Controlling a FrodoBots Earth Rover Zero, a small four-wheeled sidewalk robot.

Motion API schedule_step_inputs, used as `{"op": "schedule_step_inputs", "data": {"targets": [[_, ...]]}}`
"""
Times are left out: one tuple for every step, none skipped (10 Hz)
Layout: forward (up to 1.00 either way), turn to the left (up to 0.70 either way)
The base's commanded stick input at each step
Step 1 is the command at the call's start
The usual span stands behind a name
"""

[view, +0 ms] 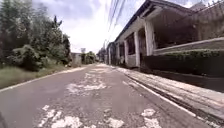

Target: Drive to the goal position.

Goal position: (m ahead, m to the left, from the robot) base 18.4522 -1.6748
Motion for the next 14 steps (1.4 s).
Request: {"op": "schedule_step_inputs", "data": {"targets": [[0.7,0.0],[0.7,0.0],[0.7,0.0],[0.7,0.0],[0.7,0.0],[0.7,0.0],[0.7,0.0],[0.7,0.0],[0.7,0.0],[0.7,0.0],[0.7,0.0],[0.7,0.0],[0.7,0.0],[0.7,0.0]]}}
